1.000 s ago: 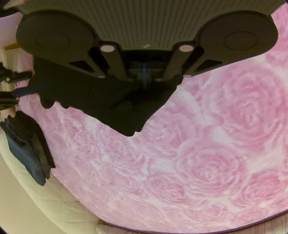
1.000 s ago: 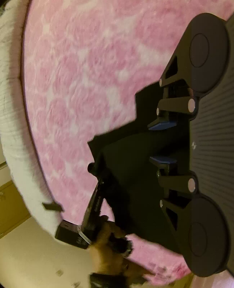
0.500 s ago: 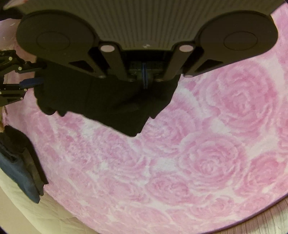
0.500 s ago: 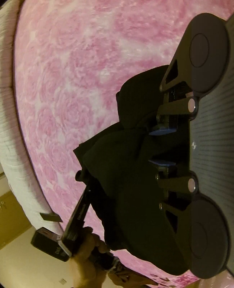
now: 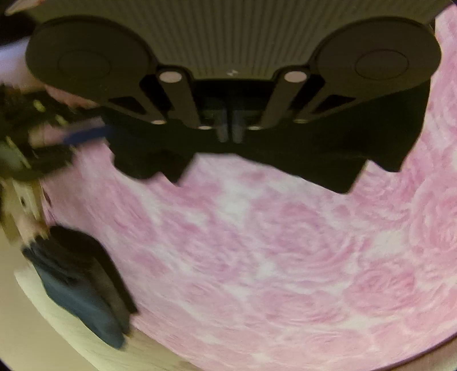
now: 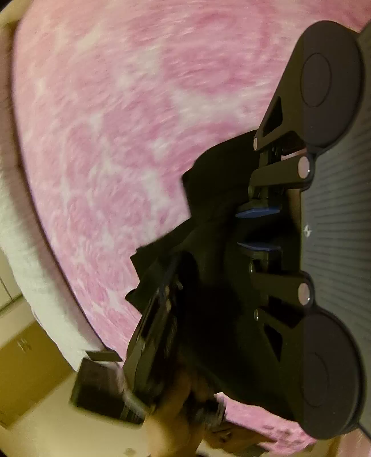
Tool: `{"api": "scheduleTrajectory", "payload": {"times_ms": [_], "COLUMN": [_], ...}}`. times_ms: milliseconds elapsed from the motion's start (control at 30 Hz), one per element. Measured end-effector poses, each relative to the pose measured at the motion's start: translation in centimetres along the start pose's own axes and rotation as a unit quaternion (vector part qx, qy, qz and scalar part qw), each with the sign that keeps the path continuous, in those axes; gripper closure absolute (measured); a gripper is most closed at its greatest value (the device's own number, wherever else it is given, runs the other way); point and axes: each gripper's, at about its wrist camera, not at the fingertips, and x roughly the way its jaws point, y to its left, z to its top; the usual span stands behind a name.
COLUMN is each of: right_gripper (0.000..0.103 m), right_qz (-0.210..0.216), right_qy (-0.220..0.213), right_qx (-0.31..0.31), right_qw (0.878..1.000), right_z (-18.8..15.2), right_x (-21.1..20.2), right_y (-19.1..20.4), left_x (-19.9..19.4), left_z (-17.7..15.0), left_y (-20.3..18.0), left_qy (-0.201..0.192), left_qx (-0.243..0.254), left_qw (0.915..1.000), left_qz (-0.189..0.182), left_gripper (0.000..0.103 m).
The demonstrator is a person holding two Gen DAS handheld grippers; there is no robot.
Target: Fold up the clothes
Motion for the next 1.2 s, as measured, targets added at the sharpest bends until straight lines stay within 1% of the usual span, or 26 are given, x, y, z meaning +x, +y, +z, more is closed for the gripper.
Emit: {"api": "scheduleTrajectory", "payload": {"times_ms": [67, 100, 133, 167, 200, 233, 300, 367, 400, 433, 467, 533, 567, 600, 633, 667, 700, 767, 800, 833, 900, 967, 1067, 1133, 1167, 1200], "right_gripper": [0.082, 0.081, 0.073, 0.073, 0.073, 0.073, 0.073, 0.073, 0.073, 0.073, 0.075, 0.083, 0.084, 0.085, 0.085, 0.085, 0.084, 0.081, 0.075, 0.070, 0.067, 0.067, 0.067, 0.068, 0.068, 0.067], "right_qz": [-0.004, -0.006, -0.010, -0.023, -0.026, -0.024, -0.005, 0.028, 0.040, 0.051, 0.056, 0.059, 0.060, 0.062, 0.064, 0.064, 0.063, 0.055, 0.054, 0.058, 0.066, 0.090, 0.124, 0.139, 0.141, 0.141], "right_qy": [0.002, 0.003, 0.004, 0.000, -0.009, -0.018, -0.035, -0.041, -0.038, -0.034, -0.028, -0.015, -0.009, -0.003, 0.002, 0.007, 0.012, 0.018, 0.019, 0.017, 0.014, 0.020, 0.038, 0.047, 0.056, 0.065], "right_qx": [0.014, 0.021, 0.028, 0.034, 0.037, 0.033, 0.012, -0.021, -0.037, -0.052, -0.059, -0.078, -0.087, -0.097, -0.111, -0.123, -0.134, -0.145, -0.148, -0.156, -0.173, -0.196, -0.237, -0.263, -0.271, -0.280], "right_qw": [1.000, 1.000, 1.000, 0.999, 0.999, 0.999, 0.999, 0.999, 0.998, 0.997, 0.996, 0.995, 0.994, 0.993, 0.992, 0.990, 0.989, 0.988, 0.987, 0.986, 0.983, 0.976, 0.963, 0.954, 0.951, 0.947], "right_z": [-0.4, -0.6, -0.7, -0.6, -0.4, -0.2, 0.4, 1.1, 1.3, 1.5, 1.5, 1.5, 1.5, 1.5, 1.4, 1.5, 1.5, 1.7, 1.8, 1.8, 1.8, 1.4, 0.2, -0.7, -1.2, -1.7], "right_x": [-0.8, -1.2, -1.6, -2.2, -3.0, -3.6, -4.2, -3.6, -2.8, -2.0, -0.9, 0.4, 1.1, 1.7, 1.7, 1.4, 0.9, -0.2, -0.9, -1.4, -2.2, -1.9, -0.7, 0.4, 1.1, 1.9], "right_y": [-0.7, -1.0, -1.3, -1.4, -1.5, -1.3, -0.5, 0.9, 1.4, 1.9, 1.9, 0.9, 0.4, 0.0, -0.2, -0.2, 0.0, 0.6, 1.2, 1.9, 3.5, 5.8, 9.5, 11.6, 12.2, 12.9], "left_x": [-0.4, -0.6, -1.1, -2.1, -3.0, -3.9, -5.7, -6.7, -6.9, -7.0, -6.9, -7.5, -7.8, -8.0, -8.3, -9.2, -10.2, -12.6, -14.0, -15.4, -18.0, -20.0, -20.8, -19.8, -18.7, -17.4], "left_z": [0.8, 1.2, 1.4, 1.6, 1.6, 1.6, 0.9, -0.4, -1.1, -2.0, -3.0, -4.4, -5.1, -5.9, -6.6, -7.0, -7.5, -8.5, -9.3, -10.2, -12.2, -15.1, -19.3, -21.4, -22.4, -23.5], "left_y": [0.5, 0.8, 0.8, 0.7, 0.6, 0.4, -0.1, -0.5, -0.6, -0.4, -0.1, 1.9, 2.9, 4.0, 5.0, 6.0, 6.5, 7.2, 7.0, 6.9, 5.7, 3.0, -3.1, -6.3, -7.5, -8.0], "left_qy": [-0.006, -0.009, -0.012, -0.019, -0.027, -0.034, -0.043, -0.042, -0.037, -0.029, -0.016, -0.017, -0.018, -0.019, -0.019, -0.026, -0.035, -0.054, -0.063, -0.072, -0.096, -0.111, -0.117, -0.110, -0.093, -0.081], "left_qx": [-0.006, -0.009, -0.005, -0.005, -0.004, -0.004, 0.000, 0.003, 0.005, 0.007, 0.006, -0.023, -0.037, -0.052, -0.066, -0.088, -0.098, -0.123, -0.137, -0.151, -0.179, -0.189, -0.179, -0.179, -0.179, -0.180], "left_qw": [0.9999, 0.9997, 0.9996, 0.9995, 0.9993, 0.9992, 0.9990, 0.9991, 0.9993, 0.9995, 0.9995, 0.9987, 0.9980, 0.9970, 0.9957, 0.9922, 0.9895, 0.9824, 0.9772, 0.9713, 0.9642, 0.9609, 0.9688, 0.9716, 0.9725, 0.9716], "left_qz": [0.014, 0.021, 0.023, 0.026, 0.024, 0.022, 0.009, 0.004, 0.005, 0.012, 0.027, 0.041, 0.048, 0.055, 0.062, 0.085, 0.100, 0.129, 0.149, 0.169, 0.170, 0.170, 0.125, 0.109, 0.116, 0.131], "left_gripper": [0.100, 0.100, 0.100, 0.100, 0.100, 0.094, 0.090, 0.088, 0.088, 0.088, 0.088, 0.082, 0.082, 0.083, 0.093, 0.097, 0.099, 0.097, 0.081, 0.072, 0.072, 0.072, 0.072, 0.072, 0.071, 0.071]}}
